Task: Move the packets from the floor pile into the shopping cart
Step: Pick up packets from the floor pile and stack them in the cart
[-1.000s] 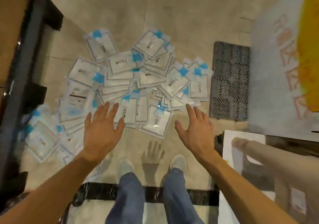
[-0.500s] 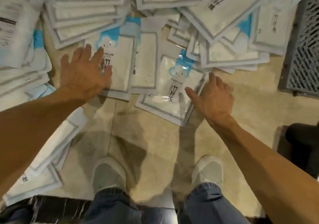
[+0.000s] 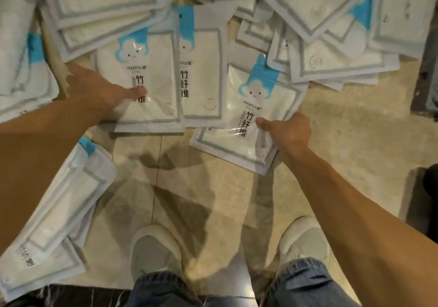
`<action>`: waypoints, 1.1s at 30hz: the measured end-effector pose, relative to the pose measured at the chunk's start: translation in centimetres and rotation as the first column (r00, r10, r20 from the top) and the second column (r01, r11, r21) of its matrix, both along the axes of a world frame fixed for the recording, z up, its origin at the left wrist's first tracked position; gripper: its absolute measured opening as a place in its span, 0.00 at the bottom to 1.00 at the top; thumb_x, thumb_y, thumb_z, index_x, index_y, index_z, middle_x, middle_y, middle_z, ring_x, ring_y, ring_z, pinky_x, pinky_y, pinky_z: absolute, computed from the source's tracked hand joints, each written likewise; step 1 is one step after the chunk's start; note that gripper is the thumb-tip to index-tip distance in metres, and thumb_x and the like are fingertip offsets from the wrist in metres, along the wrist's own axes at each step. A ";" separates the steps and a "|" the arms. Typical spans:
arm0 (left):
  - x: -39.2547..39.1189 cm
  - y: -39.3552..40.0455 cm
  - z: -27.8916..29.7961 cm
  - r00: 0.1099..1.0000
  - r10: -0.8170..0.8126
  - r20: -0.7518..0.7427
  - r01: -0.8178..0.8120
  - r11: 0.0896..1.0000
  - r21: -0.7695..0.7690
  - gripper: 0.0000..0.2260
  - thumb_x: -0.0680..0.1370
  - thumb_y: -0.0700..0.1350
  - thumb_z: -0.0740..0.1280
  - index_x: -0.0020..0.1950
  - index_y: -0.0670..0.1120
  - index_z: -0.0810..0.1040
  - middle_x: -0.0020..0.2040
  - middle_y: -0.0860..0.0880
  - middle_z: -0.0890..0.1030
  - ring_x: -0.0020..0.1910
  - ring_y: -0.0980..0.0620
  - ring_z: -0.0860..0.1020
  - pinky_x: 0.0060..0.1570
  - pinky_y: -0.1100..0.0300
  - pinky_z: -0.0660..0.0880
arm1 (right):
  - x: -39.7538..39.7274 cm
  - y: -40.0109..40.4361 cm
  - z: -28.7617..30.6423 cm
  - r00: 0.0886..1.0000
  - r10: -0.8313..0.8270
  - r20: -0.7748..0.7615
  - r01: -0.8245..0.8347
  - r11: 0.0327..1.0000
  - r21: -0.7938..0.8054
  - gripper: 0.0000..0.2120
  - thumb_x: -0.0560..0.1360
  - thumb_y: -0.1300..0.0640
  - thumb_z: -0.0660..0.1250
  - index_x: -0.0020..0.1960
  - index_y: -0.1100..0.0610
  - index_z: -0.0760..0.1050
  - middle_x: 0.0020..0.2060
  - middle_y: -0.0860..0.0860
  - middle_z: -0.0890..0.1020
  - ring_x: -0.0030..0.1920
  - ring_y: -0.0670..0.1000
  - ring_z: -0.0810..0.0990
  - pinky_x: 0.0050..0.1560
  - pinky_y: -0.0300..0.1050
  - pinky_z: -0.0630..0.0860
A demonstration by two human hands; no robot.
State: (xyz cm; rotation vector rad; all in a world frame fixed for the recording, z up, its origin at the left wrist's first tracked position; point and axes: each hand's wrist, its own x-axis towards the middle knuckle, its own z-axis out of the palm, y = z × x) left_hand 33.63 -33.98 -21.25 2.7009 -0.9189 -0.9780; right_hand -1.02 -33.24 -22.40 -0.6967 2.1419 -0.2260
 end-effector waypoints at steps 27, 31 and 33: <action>1.1 2.7 29.2 0.674 0.288 -0.680 -0.555 0.805 -0.208 0.12 0.71 0.31 0.72 0.51 0.44 0.84 0.45 0.45 0.87 0.40 0.47 0.86 0.36 0.55 0.84 | -1.7 -6.1 31.8 0.839 -0.023 0.543 0.160 0.966 -0.205 0.19 0.71 0.68 0.77 0.61 0.61 0.79 0.54 0.60 0.87 0.56 0.64 0.86 0.61 0.69 0.79; 4.0 2.1 41.3 0.674 0.248 -0.696 -0.577 0.765 -0.287 0.13 0.72 0.31 0.72 0.51 0.46 0.83 0.42 0.49 0.88 0.40 0.48 0.86 0.36 0.55 0.84 | 2.3 -9.6 44.9 0.833 0.130 0.538 0.038 0.956 -0.291 0.09 0.74 0.67 0.74 0.53 0.60 0.80 0.45 0.58 0.87 0.43 0.61 0.82 0.40 0.56 0.82; 5.6 2.5 48.2 0.683 0.246 -0.688 -0.597 0.731 -0.332 0.13 0.71 0.31 0.73 0.51 0.46 0.83 0.43 0.49 0.88 0.42 0.47 0.86 0.40 0.54 0.83 | 4.9 -10.5 52.3 0.825 0.199 0.529 -0.015 0.943 -0.332 0.09 0.75 0.67 0.74 0.54 0.62 0.79 0.39 0.54 0.86 0.35 0.54 0.84 0.31 0.41 0.78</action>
